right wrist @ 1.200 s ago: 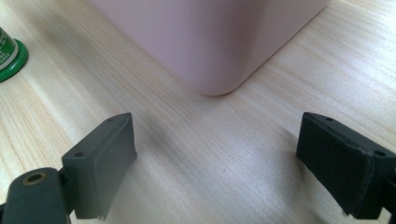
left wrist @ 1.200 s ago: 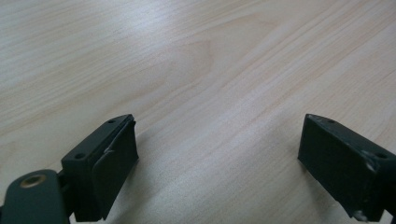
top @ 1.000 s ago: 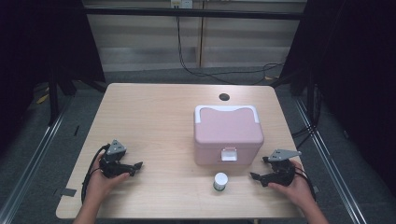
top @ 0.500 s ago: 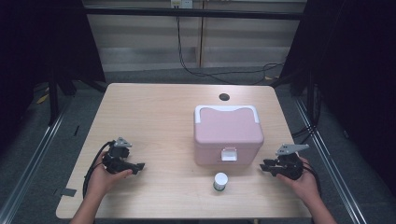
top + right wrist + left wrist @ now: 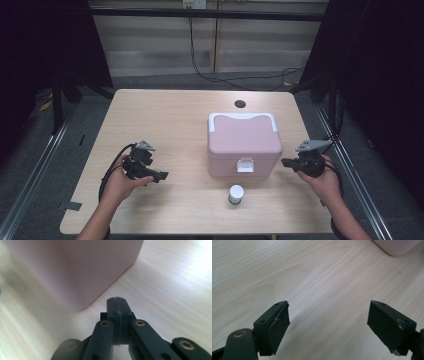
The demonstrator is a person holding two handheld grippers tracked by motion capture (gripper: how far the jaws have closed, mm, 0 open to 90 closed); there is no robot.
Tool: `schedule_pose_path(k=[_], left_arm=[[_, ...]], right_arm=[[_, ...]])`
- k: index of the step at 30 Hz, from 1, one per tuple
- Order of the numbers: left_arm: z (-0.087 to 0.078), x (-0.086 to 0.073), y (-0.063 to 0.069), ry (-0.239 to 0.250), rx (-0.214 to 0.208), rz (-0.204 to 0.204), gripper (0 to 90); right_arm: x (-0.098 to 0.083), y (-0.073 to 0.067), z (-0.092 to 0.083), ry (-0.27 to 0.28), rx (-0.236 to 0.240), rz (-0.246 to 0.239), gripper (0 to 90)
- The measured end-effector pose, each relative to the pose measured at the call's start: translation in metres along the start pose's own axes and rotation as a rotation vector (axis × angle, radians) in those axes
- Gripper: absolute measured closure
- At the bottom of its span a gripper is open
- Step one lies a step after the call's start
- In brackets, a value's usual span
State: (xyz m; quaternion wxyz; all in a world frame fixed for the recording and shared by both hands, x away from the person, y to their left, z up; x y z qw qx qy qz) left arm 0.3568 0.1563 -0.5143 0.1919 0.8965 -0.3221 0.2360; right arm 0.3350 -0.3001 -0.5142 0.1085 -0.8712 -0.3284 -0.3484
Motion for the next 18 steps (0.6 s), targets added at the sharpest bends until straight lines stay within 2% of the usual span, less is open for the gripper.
schedule_pose_path(k=[3, 7, 8, 11, 12, 15, 18], left_arm=[[-0.001, 0.003, 0.002, 0.002, -0.004, 0.001, 17.3], [-0.003, 0.006, 0.004, 0.005, 0.0, 0.006, 17.3], [-0.003, 0.007, 0.005, 0.002, -0.003, 0.012, 17.3], [-0.002, 0.007, 0.007, -0.003, -0.004, 0.014, 17.3], [-0.002, 0.007, 0.007, -0.012, -0.004, 0.02, 17.3], [-0.002, 0.005, 0.008, -0.031, 0.002, 0.032, 17.3], [-0.002, 0.003, 0.007, -0.021, 0.001, 0.022, 17.3]], right_arm=[[0.013, 0.005, 0.001, 0.023, -0.012, 0.001, 90.0], [0.019, 0.007, 0.004, 0.019, -0.024, -0.005, 90.0], [0.025, 0.01, 0.006, 0.034, -0.041, -0.005, 90.0], [0.03, 0.012, 0.009, 0.05, -0.035, 0.002, 90.0], [0.033, 0.015, 0.01, 0.049, -0.056, 0.008, 90.0], [0.041, 0.02, 0.012, 0.093, -0.051, 0.029, 90.0], [0.044, 0.02, 0.012, 0.092, -0.052, 0.027, 90.0]])
Point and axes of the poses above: each handheld gripper's, and its own axes: z roughly forward along the jaws, x roughly out of its top, y roughly to its right, the point moved 7 cm from there along z, roughly forward along the jaws, and after that the axes turned 5 degrees about -z, right-handed, at the moved point
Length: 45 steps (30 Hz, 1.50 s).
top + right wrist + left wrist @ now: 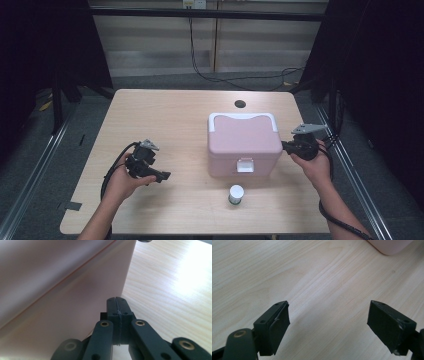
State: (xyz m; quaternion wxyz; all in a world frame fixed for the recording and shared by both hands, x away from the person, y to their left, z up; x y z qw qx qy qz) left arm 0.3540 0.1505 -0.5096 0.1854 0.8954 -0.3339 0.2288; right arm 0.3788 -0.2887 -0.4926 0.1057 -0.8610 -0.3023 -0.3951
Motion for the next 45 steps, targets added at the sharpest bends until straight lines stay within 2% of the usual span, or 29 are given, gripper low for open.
schedule_pose_path(k=[3, 6, 7, 9, 12, 15, 20, 21, 27, 33, 42, 45], left_arm=[[0.002, -0.007, -0.003, 0.005, 0.001, -0.019, 17.3], [0.003, -0.011, -0.005, 0.003, 0.006, -0.019, 17.3], [0.004, -0.013, -0.004, 0.007, 0.008, -0.031, 17.3], [0.005, -0.015, -0.006, 0.002, 0.01, -0.037, 17.3], [0.004, -0.015, -0.005, 0.012, 0.015, -0.042, 17.0], [0.004, -0.016, -0.004, 0.007, 0.019, -0.036, 17.0], [0.003, -0.019, -0.003, 0.01, 0.009, -0.036, 16.8], [0.002, -0.02, -0.004, 0.006, 0.02, -0.041, 16.8], [0.0, -0.021, -0.006, 0.017, 0.019, -0.044, 16.8], [-0.001, -0.021, -0.005, 0.019, 0.02, -0.043, 16.8], [-0.002, -0.022, -0.007, 0.023, 0.021, -0.046, 16.8], [-0.002, -0.022, -0.007, 0.02, 0.024, -0.05, 16.8]], right_arm=[[0.002, -0.006, 0.004, -0.006, 0.02, -0.016, 90.0], [0.002, -0.008, 0.006, -0.01, 0.009, -0.023, 90.0], [0.002, -0.009, 0.006, -0.001, 0.015, -0.005, 90.0], [0.001, -0.009, 0.006, 0.002, 0.017, 0.003, 90.0], [0.002, -0.01, 0.005, -0.004, 0.01, -0.005, 90.0], [0.004, -0.011, 0.004, 0.007, 0.014, 0.011, 90.0], [0.007, -0.015, 0.005, 0.005, 0.005, 0.008, 90.0], [0.008, -0.016, 0.005, 0.008, 0.005, 0.008, 90.0], [0.021, -0.028, 0.014, 0.012, 0.023, -0.028, 90.0], [0.028, -0.034, 0.022, 0.019, 0.036, -0.026, 90.0], [0.039, -0.053, 0.03, 0.016, 0.069, -0.048, 90.0], [0.04, -0.056, 0.031, 0.02, 0.073, -0.059, 90.0]])
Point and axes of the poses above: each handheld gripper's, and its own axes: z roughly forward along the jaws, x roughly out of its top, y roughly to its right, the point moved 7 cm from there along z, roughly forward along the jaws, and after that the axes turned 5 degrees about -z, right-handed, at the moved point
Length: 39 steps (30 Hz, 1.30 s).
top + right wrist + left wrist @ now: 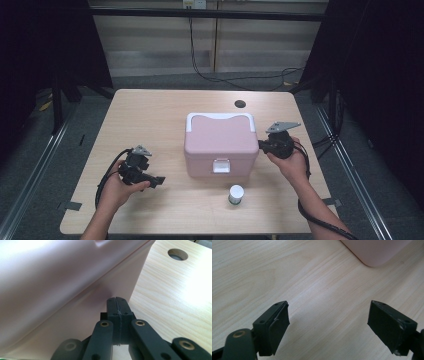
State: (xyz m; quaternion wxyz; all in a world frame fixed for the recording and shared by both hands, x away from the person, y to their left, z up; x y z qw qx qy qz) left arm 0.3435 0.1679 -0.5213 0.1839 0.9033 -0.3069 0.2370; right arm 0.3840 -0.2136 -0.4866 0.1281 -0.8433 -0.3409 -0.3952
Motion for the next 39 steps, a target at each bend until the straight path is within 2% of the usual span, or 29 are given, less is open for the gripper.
schedule_pose_path(k=[3, 8, 21, 28, 35, 36, 39], left_arm=[[0.0, 0.001, 0.0, 0.004, 0.0, 0.0, 16.8], [-0.001, 0.001, 0.0, 0.009, 0.008, 0.0, 16.8], [-0.003, 0.002, 0.0, 0.014, 0.004, 0.002, 16.8], [-0.002, 0.002, 0.0, 0.018, 0.005, -0.003, 16.8], [-0.002, 0.002, 0.0, 0.016, 0.003, -0.004, 16.8], [-0.003, 0.002, 0.0, 0.017, 0.0, -0.005, 16.8], [-0.004, 0.002, 0.0, 0.014, -0.003, 0.001, 16.8]], right_arm=[[0.001, -0.004, 0.002, 0.005, 0.019, 0.008, 90.0], [0.004, -0.009, 0.004, 0.007, 0.028, -0.012, 90.0], [0.01, -0.022, 0.011, 0.002, 0.058, -0.026, 90.0], [0.011, -0.023, 0.011, 0.007, 0.08, -0.016, 90.0], [0.012, -0.023, 0.01, 0.008, 0.082, -0.02, 89.8], [0.014, -0.022, 0.006, 0.027, 0.089, 0.002, 89.7], [0.016, -0.02, 0.001, 0.048, 0.091, 0.01, 89.6]])
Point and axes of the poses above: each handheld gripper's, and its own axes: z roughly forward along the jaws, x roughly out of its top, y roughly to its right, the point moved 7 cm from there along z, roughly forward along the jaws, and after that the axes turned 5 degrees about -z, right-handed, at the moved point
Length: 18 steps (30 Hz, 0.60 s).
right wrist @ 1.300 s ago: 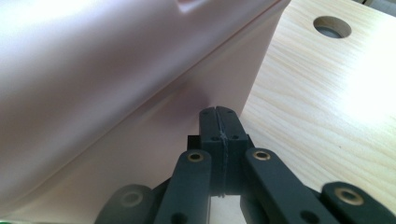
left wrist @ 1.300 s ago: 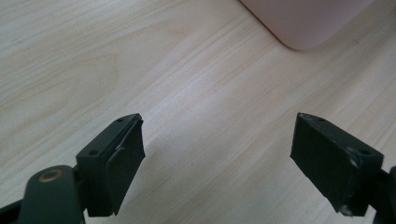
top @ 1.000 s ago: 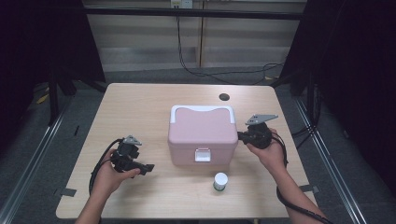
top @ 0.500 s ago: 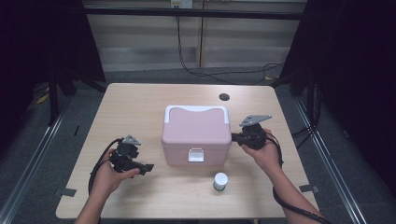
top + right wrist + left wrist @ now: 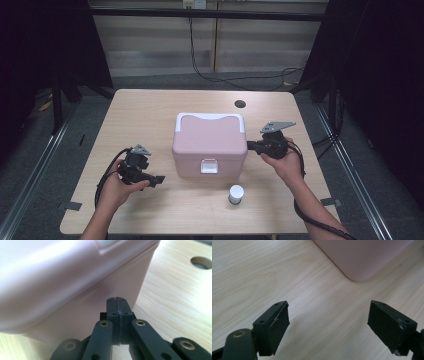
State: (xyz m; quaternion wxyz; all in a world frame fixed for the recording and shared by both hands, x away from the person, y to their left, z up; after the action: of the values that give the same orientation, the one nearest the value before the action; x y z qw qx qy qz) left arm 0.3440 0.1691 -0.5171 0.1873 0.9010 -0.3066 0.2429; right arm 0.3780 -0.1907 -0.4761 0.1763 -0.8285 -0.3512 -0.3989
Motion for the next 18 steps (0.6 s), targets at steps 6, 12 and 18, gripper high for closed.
schedule_pose_path(k=[6, 12, 18], left_arm=[[-0.002, 0.001, -0.002, 0.011, -0.001, -0.014, 16.8], [0.0, 0.005, 0.0, 0.007, -0.017, -0.011, 16.8], [0.001, 0.009, 0.001, -0.009, -0.026, 0.0, 17.0]], right_arm=[[0.007, 0.002, -0.019, 0.027, 0.011, 0.014, 89.6], [0.02, 0.006, -0.039, 0.045, 0.014, 0.024, 89.9], [0.041, 0.002, -0.053, 0.058, 0.019, 0.006, 89.9]])
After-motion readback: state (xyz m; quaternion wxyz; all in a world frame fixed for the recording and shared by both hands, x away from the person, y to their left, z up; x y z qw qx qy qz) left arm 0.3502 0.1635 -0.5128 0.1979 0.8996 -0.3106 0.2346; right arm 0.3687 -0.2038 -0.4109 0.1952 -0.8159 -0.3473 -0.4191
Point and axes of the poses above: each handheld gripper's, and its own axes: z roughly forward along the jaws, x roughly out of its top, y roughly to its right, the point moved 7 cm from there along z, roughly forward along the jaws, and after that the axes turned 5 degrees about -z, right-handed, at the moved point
